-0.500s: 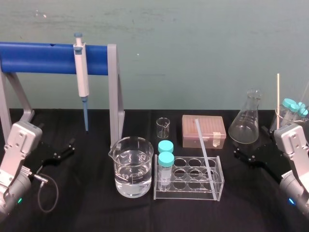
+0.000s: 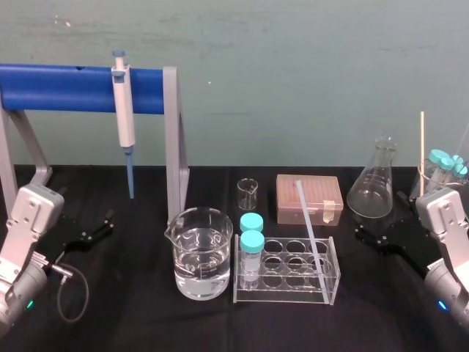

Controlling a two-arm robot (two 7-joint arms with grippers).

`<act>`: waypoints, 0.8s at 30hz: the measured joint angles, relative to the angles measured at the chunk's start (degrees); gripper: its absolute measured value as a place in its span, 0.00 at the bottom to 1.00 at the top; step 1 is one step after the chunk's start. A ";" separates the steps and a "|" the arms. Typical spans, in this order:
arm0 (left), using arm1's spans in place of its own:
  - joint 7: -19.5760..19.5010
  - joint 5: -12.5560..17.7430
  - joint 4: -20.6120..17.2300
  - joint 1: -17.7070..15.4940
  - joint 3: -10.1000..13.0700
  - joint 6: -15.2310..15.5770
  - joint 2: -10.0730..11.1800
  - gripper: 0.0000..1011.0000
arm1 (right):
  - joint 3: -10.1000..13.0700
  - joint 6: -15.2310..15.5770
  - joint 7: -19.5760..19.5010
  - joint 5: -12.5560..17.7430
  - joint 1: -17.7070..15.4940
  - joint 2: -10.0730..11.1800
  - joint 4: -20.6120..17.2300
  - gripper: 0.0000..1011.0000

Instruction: Pick up the stirring rod with one hand, then place it down.

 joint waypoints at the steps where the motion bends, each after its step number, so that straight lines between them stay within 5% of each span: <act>1: 0.00 0.00 0.00 0.00 0.00 0.00 0.00 0.99 | 0.00 0.00 0.00 0.00 0.00 0.00 0.00 0.99; 24: 0.00 0.00 0.00 0.00 0.00 0.00 0.00 0.99 | 0.00 0.00 0.00 0.00 0.00 0.00 0.00 0.99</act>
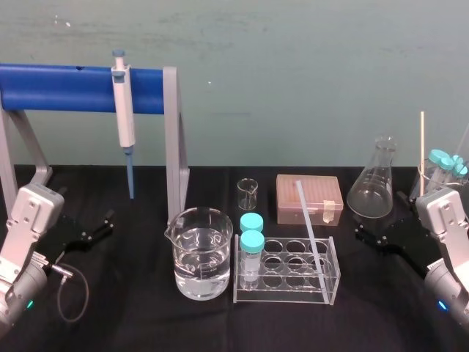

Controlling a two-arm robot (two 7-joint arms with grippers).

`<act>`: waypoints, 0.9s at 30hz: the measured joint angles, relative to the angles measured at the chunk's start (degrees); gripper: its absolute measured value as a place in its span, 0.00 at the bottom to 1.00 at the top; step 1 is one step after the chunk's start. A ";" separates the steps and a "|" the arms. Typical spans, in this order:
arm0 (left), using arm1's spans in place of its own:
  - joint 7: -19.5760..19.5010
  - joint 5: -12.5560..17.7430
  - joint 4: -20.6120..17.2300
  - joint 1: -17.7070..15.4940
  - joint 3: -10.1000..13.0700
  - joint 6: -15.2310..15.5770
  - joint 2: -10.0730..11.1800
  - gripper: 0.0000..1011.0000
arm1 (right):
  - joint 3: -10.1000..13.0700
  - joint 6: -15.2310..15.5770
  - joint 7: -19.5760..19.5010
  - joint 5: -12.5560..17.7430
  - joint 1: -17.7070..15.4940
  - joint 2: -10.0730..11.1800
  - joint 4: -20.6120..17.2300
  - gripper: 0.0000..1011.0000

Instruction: Pick up the stirring rod with one hand, then place it down.

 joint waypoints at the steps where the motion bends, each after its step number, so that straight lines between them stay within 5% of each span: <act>1: 0.00 0.00 0.00 0.00 0.00 0.00 0.00 0.99 | 0.00 0.00 0.00 0.00 0.00 0.00 0.00 0.99; 16: 0.00 0.00 0.00 0.00 0.00 0.00 0.00 0.99 | 0.26 0.06 0.18 0.24 -0.02 -0.09 0.00 0.99; 20: 0.00 0.00 0.00 0.00 0.00 0.00 0.00 0.99 | 2.95 1.43 3.70 5.35 -0.43 -0.82 -0.81 0.99; 27: 0.00 0.00 0.00 0.00 0.00 0.00 0.00 0.99 | 8.21 9.66 13.77 19.33 -1.06 -1.09 -4.93 0.99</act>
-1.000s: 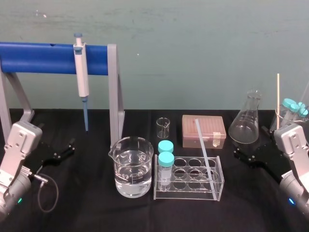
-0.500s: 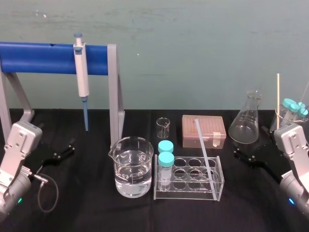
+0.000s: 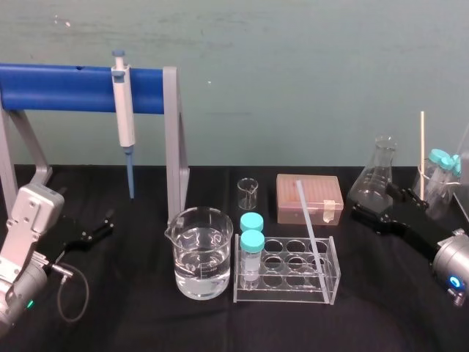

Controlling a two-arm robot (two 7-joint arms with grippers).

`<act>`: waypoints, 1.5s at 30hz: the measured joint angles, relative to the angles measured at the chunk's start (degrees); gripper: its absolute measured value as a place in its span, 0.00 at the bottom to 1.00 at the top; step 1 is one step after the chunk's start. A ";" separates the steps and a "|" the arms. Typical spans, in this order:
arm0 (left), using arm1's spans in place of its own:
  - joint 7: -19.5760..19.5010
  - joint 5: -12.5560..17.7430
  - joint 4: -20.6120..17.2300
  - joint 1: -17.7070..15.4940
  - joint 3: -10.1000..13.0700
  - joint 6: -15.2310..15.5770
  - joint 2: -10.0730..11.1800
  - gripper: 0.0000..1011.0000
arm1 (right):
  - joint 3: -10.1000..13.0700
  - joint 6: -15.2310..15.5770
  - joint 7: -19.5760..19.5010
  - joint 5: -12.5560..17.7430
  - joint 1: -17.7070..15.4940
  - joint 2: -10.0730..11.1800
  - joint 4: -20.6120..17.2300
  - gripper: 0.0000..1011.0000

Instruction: Pick up the stirring rod with one hand, then place it down.

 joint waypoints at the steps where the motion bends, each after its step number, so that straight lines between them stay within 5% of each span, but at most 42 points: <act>1: 0.00 0.00 0.00 0.00 0.00 0.00 0.00 0.99 | 0.52 1.64 1.85 1.77 -0.08 0.24 -1.03 0.99; 7: 0.00 0.00 0.00 0.00 0.00 0.00 0.00 0.99 | 0.72 5.50 7.57 4.39 -0.03 1.13 -4.04 0.99; 15: 0.00 0.00 0.00 0.00 0.00 0.00 0.00 0.99 | -1.91 7.21 12.24 3.21 1.62 2.21 -5.72 0.99; 26: 0.00 0.00 0.00 0.00 0.00 0.00 0.00 0.99 | -6.63 10.71 13.84 0.44 7.71 -0.54 0.29 0.99; 45: 0.00 0.00 0.00 0.00 0.00 0.00 0.00 0.99 | -9.03 11.93 14.49 -1.50 10.76 -2.24 3.39 0.99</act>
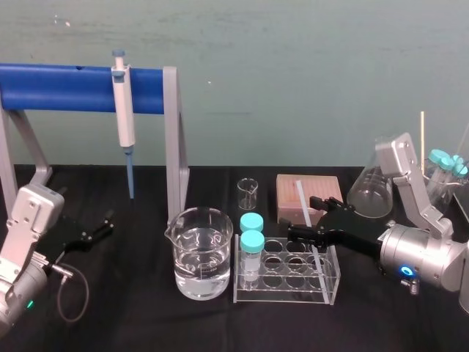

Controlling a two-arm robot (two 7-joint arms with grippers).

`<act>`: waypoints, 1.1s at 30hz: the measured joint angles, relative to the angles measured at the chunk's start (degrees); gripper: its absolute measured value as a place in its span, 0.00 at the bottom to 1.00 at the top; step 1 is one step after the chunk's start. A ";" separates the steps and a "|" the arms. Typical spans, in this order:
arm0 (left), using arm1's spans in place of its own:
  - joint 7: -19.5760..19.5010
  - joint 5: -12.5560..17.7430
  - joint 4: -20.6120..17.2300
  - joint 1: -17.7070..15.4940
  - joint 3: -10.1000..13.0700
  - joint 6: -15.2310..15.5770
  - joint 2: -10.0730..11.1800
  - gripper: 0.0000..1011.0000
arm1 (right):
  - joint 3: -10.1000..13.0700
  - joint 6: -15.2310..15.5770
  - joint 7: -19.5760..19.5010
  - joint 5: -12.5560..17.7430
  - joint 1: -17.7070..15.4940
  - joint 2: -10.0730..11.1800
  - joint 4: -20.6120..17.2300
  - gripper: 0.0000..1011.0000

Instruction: Pick up the stirring rod with one hand, then place it down.

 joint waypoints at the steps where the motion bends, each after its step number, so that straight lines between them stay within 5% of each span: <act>1: 0.00 0.00 0.00 0.00 0.00 0.01 0.00 0.99 | 0.04 0.00 -0.01 0.03 -0.02 0.00 -0.01 0.99; 8: 0.00 0.00 0.00 0.00 0.00 0.00 0.00 0.99 | 0.17 0.00 -0.03 0.31 -0.13 0.02 -0.04 0.90; 33: 0.00 0.00 0.00 0.00 0.00 0.00 0.00 0.99 | 0.33 -0.07 -0.03 0.50 -0.25 0.02 -0.12 0.14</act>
